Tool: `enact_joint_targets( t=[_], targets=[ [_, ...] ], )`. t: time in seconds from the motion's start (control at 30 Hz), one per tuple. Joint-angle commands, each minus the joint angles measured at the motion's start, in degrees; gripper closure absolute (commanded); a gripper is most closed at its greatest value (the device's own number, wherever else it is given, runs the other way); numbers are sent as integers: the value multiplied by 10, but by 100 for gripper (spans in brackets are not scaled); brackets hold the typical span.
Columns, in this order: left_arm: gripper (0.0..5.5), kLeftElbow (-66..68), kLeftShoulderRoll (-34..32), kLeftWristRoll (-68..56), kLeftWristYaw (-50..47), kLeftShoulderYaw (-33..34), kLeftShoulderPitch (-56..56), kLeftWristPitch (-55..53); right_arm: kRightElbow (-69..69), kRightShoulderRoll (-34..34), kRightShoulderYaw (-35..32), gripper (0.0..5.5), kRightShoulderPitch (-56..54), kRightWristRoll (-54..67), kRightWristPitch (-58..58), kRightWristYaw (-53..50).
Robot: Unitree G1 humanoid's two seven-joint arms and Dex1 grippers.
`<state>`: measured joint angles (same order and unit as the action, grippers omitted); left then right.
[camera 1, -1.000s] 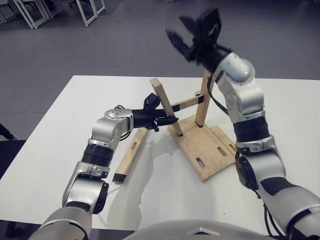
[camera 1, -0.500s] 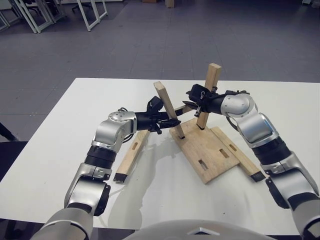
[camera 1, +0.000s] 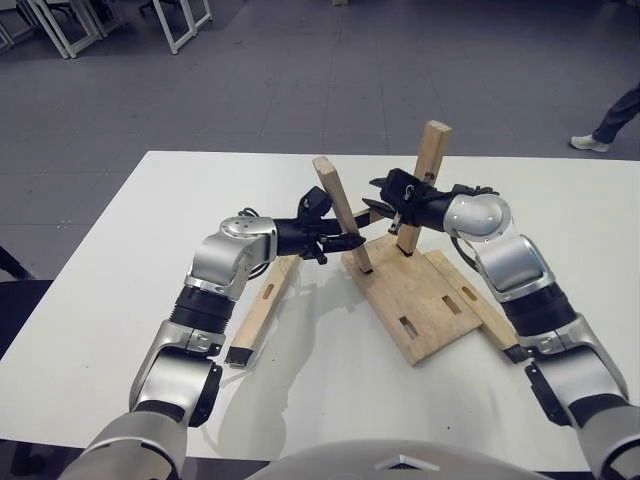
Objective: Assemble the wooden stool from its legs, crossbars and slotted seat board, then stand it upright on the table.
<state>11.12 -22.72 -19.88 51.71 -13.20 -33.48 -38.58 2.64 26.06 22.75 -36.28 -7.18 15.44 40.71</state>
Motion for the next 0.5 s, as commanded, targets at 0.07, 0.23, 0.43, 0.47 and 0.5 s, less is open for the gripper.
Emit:
enact_joint_targets(
  t=[0.07,0.23,0.43,0.47,0.5],
  targets=[
    [346,-10,-21,43,-27,-55,7,-88,34,36,48,396,55,-34,38,53],
    [346,-12,-26,52,-48,-84,-20,-130,29,27,48,396,60,-23,43,57],
    [346,4,-34,49,-59,-85,-9,-121,18,26,45,396,59,-13,41,62],
    [346,6,-36,48,-62,-80,3,-113,13,23,40,396,58,-9,42,59],
    [346,7,-38,48,-63,-77,13,-104,8,21,38,396,57,-7,43,58]
  ],
)
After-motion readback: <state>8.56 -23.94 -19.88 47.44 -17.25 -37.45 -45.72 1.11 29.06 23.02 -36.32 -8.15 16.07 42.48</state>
